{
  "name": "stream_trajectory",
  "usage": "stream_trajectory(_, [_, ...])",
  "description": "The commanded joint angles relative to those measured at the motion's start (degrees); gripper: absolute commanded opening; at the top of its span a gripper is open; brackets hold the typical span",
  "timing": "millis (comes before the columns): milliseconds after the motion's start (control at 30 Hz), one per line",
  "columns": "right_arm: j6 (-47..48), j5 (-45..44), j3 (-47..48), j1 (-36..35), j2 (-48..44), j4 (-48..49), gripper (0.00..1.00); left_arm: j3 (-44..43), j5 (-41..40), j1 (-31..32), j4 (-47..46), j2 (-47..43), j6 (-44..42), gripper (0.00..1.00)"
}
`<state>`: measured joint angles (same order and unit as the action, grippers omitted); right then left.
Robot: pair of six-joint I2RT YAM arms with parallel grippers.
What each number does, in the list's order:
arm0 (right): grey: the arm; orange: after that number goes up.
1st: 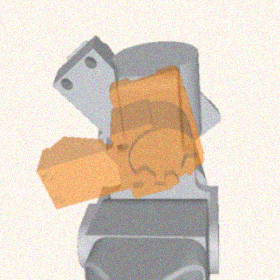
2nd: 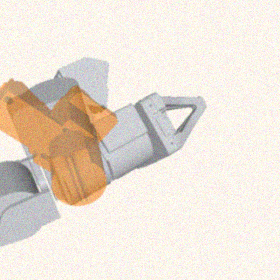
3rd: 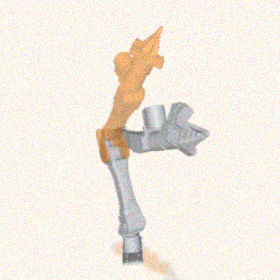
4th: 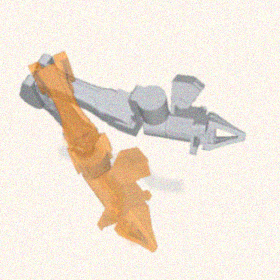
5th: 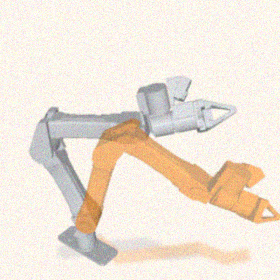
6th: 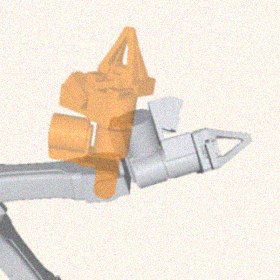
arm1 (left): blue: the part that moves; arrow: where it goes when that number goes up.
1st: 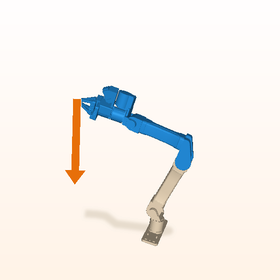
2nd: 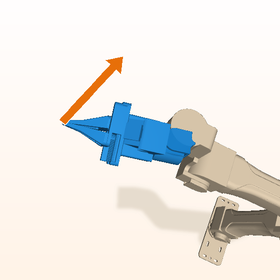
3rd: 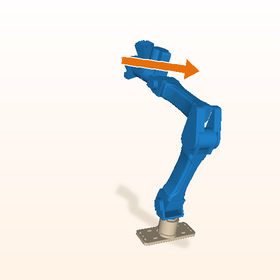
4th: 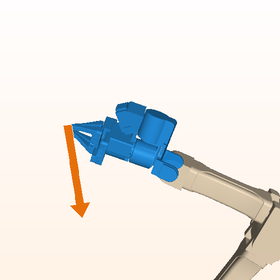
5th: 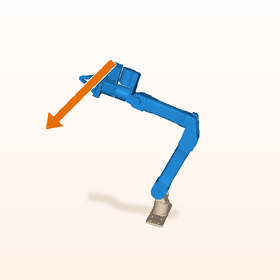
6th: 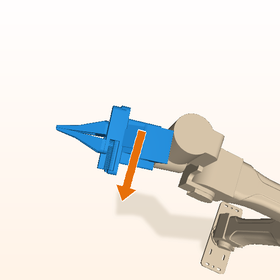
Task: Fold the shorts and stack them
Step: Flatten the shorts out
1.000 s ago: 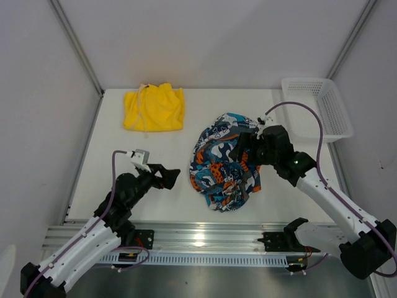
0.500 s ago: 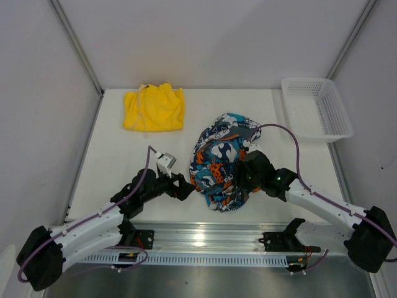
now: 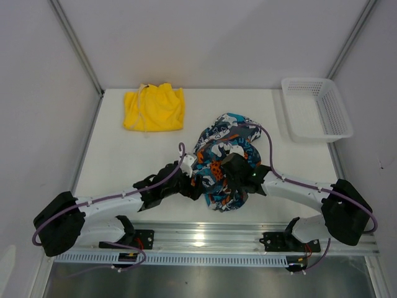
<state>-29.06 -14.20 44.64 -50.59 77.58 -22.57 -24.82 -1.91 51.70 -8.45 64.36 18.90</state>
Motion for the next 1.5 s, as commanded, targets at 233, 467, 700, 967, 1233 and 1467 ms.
stream_trajectory(233, [-0.1,-7.0,1.1,-3.0,-2.5,3.8,0.07,-7.3,-4.9,0.5,1.2,8.8,-1.1,0.81])
stream_trajectory(467, [-0.6,-6.5,-0.8,-3.6,-5.8,4.9,0.07,-10.9,-3.1,1.1,2.6,15.9,-1.4,0.77])
stream_trajectory(700, [-2.0,-5.8,-2.5,-3.6,-6.5,6.4,0.07,-11.7,0.2,1.7,1.8,17.6,-2.0,0.75])
stream_trajectory(967, [-2.3,-5.2,-2.6,-3.7,-8.1,6.8,0.07,-16.0,-9.3,3.9,8.0,23.2,-1.8,0.52])
stream_trajectory(1233, [-2.5,-5.9,-3.2,-3.3,-8.5,6.2,0.07,-19.4,-28.7,11.1,15.8,26.3,0.3,0.06])
stream_trajectory(1467, [-2.1,-6.5,-2.9,-2.8,-8.9,5.0,0.17,-23.1,-37.0,11.3,23.6,22.9,4.3,0.0])
